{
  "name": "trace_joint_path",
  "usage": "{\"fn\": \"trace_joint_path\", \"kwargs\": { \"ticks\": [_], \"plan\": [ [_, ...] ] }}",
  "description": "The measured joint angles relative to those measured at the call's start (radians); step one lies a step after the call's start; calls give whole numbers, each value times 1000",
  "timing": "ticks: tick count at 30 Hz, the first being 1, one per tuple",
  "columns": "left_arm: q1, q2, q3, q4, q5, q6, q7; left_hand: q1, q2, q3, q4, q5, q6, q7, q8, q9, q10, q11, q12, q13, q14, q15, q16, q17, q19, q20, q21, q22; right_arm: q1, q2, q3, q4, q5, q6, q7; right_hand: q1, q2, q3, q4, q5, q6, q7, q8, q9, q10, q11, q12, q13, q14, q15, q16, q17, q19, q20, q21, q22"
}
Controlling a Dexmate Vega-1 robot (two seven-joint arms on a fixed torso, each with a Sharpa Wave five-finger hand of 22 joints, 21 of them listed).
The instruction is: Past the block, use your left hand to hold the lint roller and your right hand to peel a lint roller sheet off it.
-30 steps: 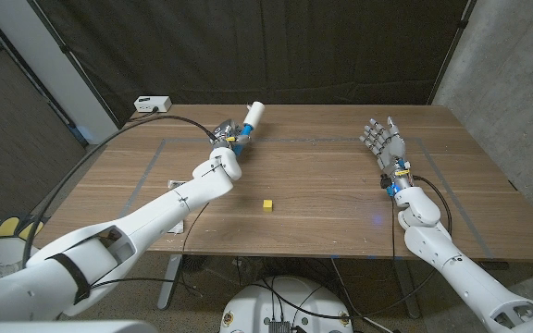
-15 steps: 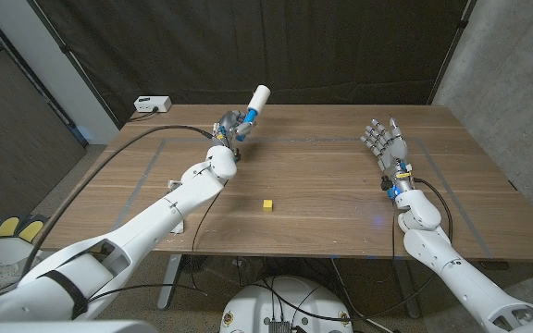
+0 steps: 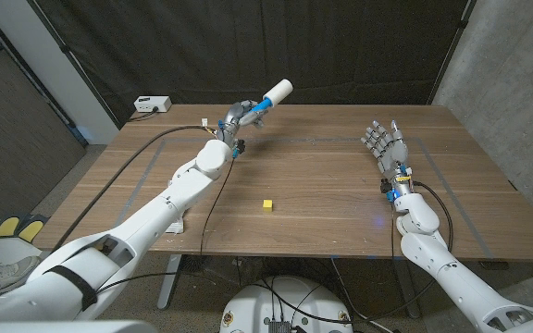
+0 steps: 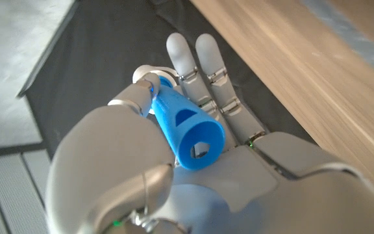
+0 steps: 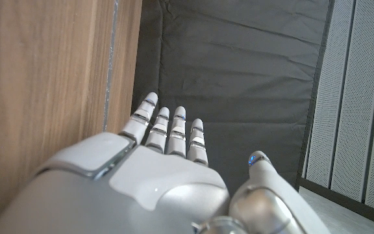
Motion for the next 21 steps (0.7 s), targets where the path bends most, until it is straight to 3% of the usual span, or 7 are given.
{"fn": "trace_joint_path", "kwargs": {
  "ticks": [4, 6, 7, 8, 11, 13, 21],
  "plan": [
    [-30, -40, -19, 90, -80, -100, -100, 0, 0, -3, 3, 8, 8, -8, 10, -13, 28, -14, 0, -12, 27, -19, 32, 55, 0, 0, 30, 15, 2, 6, 0, 9, 2, 12, 4, 0, 0, 0, 0, 0, 0, 0, 0, 0, 0, 0, 0, 0, 0, 0, 0, 0, 0, 0, 0, 0],
    [-40, -53, -25, 120, -147, -169, -194, 5, -5, -3, 3, 12, 31, -31, 10, -18, 52, -35, -1, -18, 33, -26, 36, 74, -2, -1, 30, 9, 4, 10, 1, 15, 2, 16, 5, 0, 0, 0, 0, 0, 0, 0, 0, 0, 0, 0, 0, 0, 0, 0, 0, 0, 0, 0, 0, 0],
    [-49, -65, -30, 147, -147, -169, -194, 8, -3, 2, 7, 15, 44, -44, 12, -23, 67, -50, -9, -25, 27, -30, 36, 86, -15, 1, 30, 1, 4, 10, 1, 15, 2, 19, 6, 0, 0, 0, 0, 0, 0, 0, 0, 0, 0, 0, 0, 0, 4, -4, 0, 0, 0, 0, 0, 0],
    [-56, -74, -35, 168, -203, -214, -284, 25, 14, 15, 22, 23, 60, -59, 19, -27, 80, -63, -16, -32, 8, -28, 36, 96, -28, 4, 30, -9, 4, 10, 1, 15, 2, 22, 6, 0, 0, 0, 0, 0, 0, 0, 0, 0, 0, 0, 0, 0, 6, -2, 0, 0, 0, 0, 0, 0],
    [-67, -88, -42, 200, -247, -241, -359, 81, 62, 15, 26, 30, 92, -76, 27, -47, 108, -91, -45, -69, -20, -29, -4, 71, -63, 16, 6, -51, 6, 16, 1, 22, 2, 27, 7, 0, 0, 0, 0, 0, 0, 0, 0, 0, 0, 0, 0, 0, 10, 1, 0, 0, 0, 0, 0, 0],
    [-79, -101, -49, 235, -288, -262, -439, 82, 63, 20, 35, 33, 101, -75, 23, -56, 108, -91, -60, -96, -20, -29, -29, 48, -75, 22, -5, -74, 7, 18, 1, 26, 2, 31, 7, 0, 0, 0, 0, 0, 0, 0, 0, 0, 0, 0, 0, 0, 10, 1, 0, 0, 0, 0, 0, 0],
    [-107, -115, -59, 292, -346, -292, -593, 80, 76, 18, 38, 63, 77, -79, 13, -75, 109, -92, -104, -163, -31, -28, -93, -1, -124, 33, -41, -131, 12, 22, 2, 32, -5, 38, 4, 0, 0, 0, 0, 0, 5, -5, 0, 0, 5, -5, 0, 0, 17, 2, 0, 0, 0, 0, 0, 5]
  ]
}}
